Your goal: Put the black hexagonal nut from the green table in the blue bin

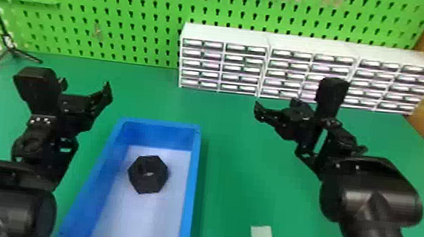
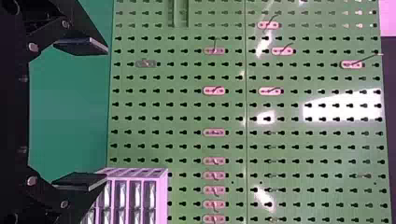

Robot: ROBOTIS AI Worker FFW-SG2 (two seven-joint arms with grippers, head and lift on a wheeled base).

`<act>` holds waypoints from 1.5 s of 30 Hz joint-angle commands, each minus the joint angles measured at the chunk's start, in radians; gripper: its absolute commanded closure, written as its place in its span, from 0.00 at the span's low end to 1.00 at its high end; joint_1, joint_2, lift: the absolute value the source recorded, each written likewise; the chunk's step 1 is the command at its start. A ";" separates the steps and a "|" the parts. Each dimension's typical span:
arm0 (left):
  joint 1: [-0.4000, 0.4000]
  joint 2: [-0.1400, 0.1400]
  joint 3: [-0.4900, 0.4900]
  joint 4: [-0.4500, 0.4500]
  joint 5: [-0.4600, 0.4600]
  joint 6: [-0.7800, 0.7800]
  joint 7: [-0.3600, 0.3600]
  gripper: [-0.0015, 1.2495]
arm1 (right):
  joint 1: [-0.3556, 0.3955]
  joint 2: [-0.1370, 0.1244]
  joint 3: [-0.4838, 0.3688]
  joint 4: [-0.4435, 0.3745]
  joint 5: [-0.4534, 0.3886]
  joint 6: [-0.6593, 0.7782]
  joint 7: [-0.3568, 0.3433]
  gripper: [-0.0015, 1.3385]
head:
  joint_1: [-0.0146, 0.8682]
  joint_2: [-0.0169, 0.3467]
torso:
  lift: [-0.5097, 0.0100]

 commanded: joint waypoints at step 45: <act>-0.008 0.000 -0.026 0.002 -0.002 0.000 0.010 0.24 | 0.122 0.039 -0.018 0.001 0.066 -0.231 -0.205 0.08 | 0.79 0.12 | 0.80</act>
